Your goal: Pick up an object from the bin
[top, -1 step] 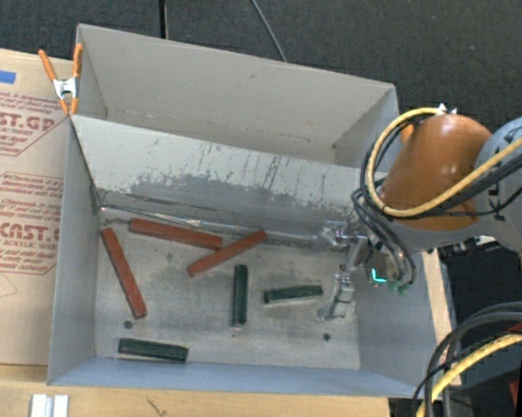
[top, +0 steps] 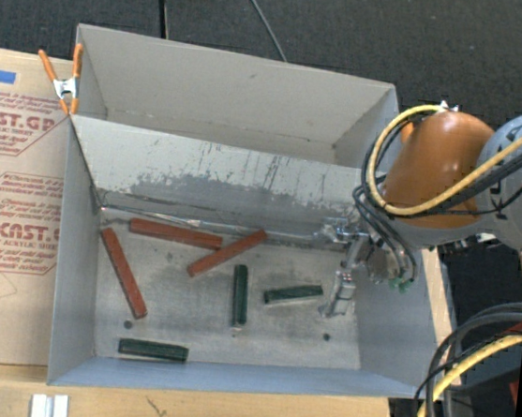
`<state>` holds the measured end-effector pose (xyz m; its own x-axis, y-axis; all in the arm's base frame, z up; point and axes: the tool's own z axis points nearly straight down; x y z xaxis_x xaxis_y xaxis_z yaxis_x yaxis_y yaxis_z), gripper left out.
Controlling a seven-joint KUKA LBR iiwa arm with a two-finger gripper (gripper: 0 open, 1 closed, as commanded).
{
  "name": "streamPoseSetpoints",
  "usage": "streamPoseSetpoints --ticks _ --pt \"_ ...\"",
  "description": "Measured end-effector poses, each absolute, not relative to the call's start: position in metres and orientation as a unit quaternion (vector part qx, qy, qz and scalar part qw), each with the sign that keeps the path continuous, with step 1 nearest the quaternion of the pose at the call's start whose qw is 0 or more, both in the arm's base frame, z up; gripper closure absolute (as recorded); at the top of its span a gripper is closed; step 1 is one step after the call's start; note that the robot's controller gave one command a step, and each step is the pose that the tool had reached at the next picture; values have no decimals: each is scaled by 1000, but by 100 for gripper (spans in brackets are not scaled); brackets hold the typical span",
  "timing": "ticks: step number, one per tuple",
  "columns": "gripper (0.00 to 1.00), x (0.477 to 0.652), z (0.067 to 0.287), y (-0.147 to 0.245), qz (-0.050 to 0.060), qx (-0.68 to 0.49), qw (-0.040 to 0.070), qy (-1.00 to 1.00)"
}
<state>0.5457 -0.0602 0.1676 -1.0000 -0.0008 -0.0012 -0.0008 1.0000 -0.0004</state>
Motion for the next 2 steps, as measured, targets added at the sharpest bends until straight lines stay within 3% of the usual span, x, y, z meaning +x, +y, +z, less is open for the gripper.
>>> streamPoseSetpoints --ticks 1,2 --pt "0 550 89 -58 0 1 3 1000" --pt "0 544 94 -62 0 -4 -3 1000"
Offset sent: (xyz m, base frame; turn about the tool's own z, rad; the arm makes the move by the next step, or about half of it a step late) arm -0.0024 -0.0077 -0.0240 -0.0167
